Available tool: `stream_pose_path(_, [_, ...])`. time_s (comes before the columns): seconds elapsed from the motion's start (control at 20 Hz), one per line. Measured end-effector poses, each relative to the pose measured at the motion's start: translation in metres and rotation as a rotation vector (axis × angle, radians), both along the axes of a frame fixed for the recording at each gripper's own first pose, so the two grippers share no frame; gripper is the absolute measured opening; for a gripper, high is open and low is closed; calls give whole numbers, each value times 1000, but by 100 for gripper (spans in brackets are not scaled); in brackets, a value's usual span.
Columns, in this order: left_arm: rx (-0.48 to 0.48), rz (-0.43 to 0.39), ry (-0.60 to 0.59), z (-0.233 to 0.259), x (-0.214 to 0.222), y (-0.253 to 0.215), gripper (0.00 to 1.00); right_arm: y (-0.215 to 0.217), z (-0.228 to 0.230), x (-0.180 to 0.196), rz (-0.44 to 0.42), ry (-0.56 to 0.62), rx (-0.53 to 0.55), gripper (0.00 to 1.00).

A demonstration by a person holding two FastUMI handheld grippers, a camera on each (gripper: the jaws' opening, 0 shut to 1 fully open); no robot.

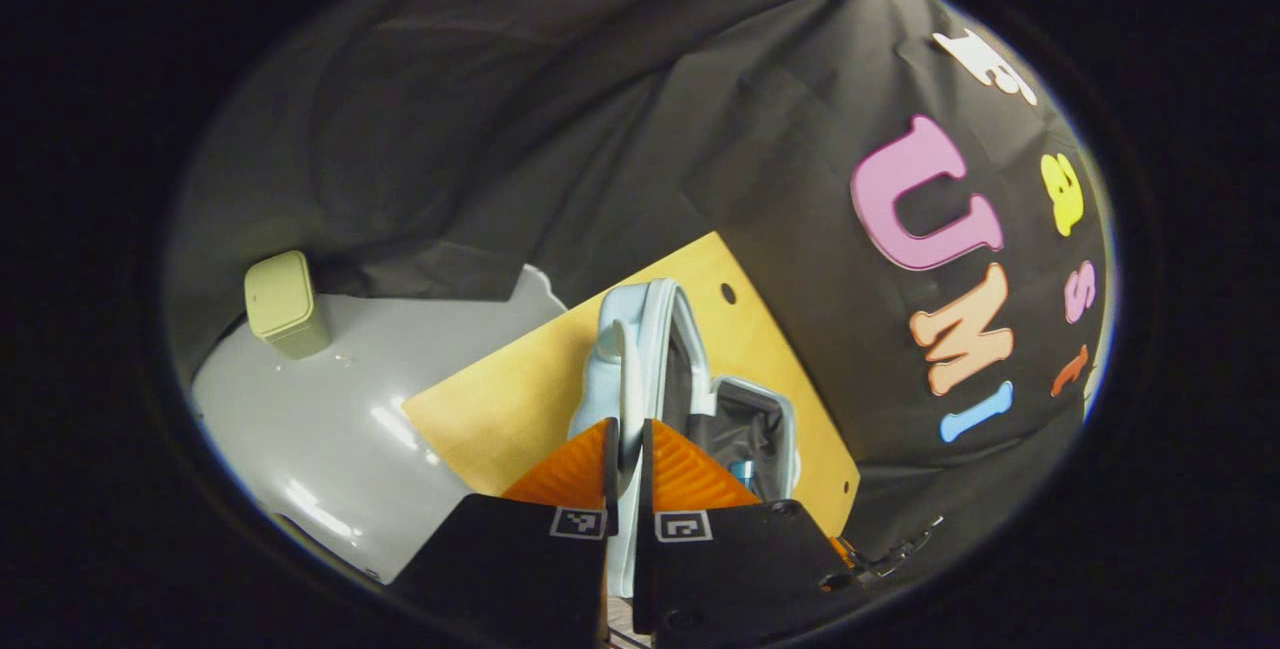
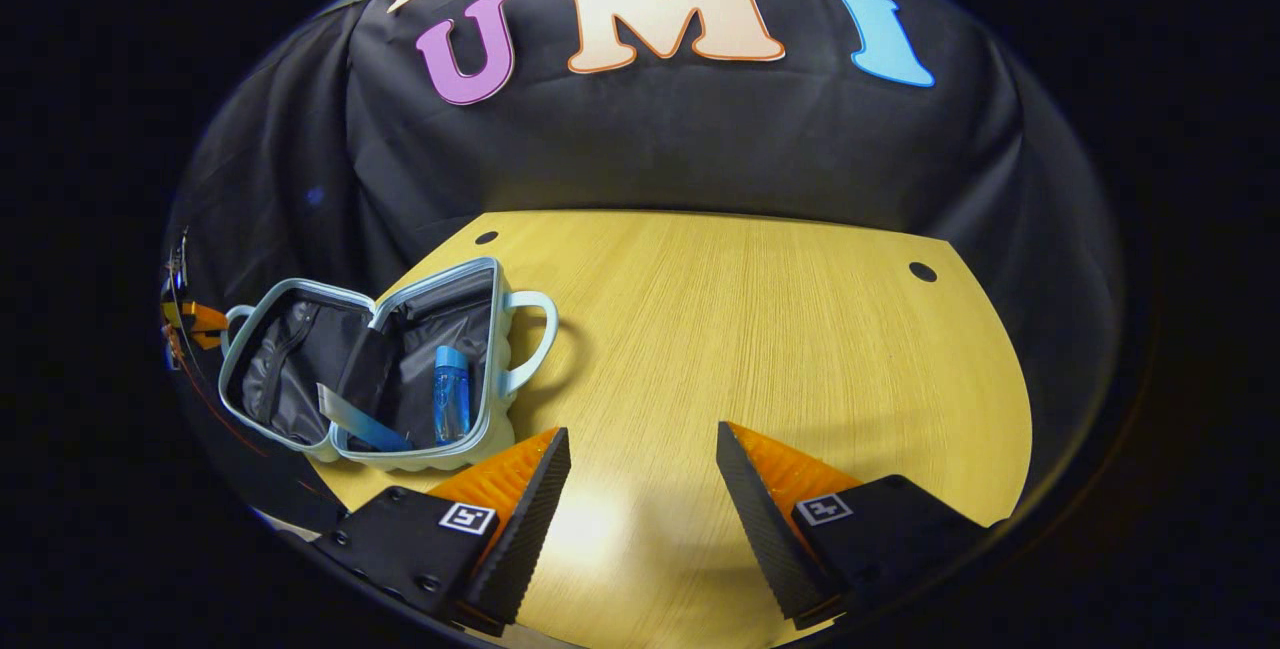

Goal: First open the suitcase, pack the skin care products into it, and then close the suitcase.

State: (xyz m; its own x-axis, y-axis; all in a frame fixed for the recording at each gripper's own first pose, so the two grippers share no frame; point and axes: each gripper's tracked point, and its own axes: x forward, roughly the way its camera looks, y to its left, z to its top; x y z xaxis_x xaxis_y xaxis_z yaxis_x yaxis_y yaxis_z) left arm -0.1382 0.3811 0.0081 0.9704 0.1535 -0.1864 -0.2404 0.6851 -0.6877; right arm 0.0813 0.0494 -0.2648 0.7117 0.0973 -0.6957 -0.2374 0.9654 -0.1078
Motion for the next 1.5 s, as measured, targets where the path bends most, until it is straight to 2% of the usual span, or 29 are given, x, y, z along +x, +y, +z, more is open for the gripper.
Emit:
stream_pose_path(0.05, [10,-7,-14,9,2,-8,4,-2,2,1,-2,-2,3,93])
stream_pose_path(0.25, [65,-73,-78,49,7,-50,5,-14,7,-1,-18,-11,2,93])
stream_pose_path(0.55, [162,-225,-131,91,39,-126,7,-47,21,-10,-81,-34,22,93])
stream_pose_path(0.75, [181,-339,-147,106,68,-174,7,-77,32,-26,-136,-45,14,93])
stream_pose_path(1.15, [181,-554,-107,101,140,-274,7,-146,63,-67,-279,-71,-13,93])
stream_pose_path(1.5, [197,-628,1,70,195,-327,7,-175,94,-95,-349,-113,-53,93])
